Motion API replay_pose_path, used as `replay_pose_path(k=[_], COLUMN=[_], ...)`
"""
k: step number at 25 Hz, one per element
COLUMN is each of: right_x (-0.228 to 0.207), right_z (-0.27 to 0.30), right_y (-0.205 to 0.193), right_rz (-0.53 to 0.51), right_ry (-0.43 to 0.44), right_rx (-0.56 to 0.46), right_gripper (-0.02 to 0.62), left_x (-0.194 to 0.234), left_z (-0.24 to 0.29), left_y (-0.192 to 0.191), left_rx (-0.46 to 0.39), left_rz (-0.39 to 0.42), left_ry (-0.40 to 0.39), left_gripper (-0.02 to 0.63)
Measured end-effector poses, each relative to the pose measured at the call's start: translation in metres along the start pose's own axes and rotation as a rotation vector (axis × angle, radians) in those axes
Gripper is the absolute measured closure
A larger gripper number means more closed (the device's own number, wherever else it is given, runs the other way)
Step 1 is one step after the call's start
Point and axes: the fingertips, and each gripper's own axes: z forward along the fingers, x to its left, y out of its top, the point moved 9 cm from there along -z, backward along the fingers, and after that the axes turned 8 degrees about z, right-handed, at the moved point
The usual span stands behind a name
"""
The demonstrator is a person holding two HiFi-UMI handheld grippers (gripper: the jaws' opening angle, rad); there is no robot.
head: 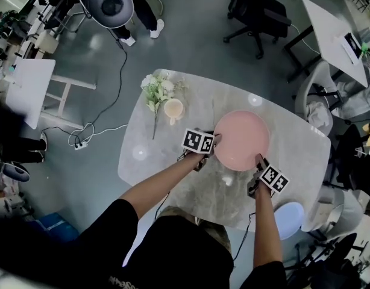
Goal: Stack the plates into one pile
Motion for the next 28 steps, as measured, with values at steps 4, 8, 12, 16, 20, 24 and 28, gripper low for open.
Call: replay_pose_path(k=[4, 8, 12, 16, 20, 24, 28], right_x=[-0.004, -0.001, -0.016, -0.03, -0.049, -0.071, -0.086], right_z=[-0.062, -0.11, -0.141, -0.181, -0.218, -0.253, -0.279], right_y=[-0.029, -0.053, -0.075, -0.101, -0.126, -0.154, -0.175], right_rz=[0.025, 0.009, -0.001, -0.025, -0.06, -0.065, -0.08], right_ry=[0.004, -0.009, 0.034, 0.066, 0.101, 0.122, 0.141], right_rx=[0.014, -0.009, -0.047, -0.044, -0.022, 0.014, 0.027], right_gripper=[0.522, 0.523, 0.529, 0.532, 0.534, 0.534, 0.535], left_x=[-0.039, -0.076, -0.114, -0.155, -0.196, -0.232, -0.258], left_z=[-0.033, -0.068, -0.092, -0.119, -0.141, -0.156, -0.169], left_y=[-0.037, -0.064, -0.092, -0.129, -0.175, -0.221, -0.255], left_rx=[0.026, 0.029, -0.022, -0.062, -0.085, -0.087, -0.117], left_rz=[-0.032, -0.032, -0.044, -0.044, -0.064, -0.081, -0.103], left_ry=[-0.017, 0.016, 0.054, 0.093, 0.13, 0.155, 0.165], left_gripper=[0.499, 0.505, 0.512, 0.514, 0.515, 0.515, 0.515])
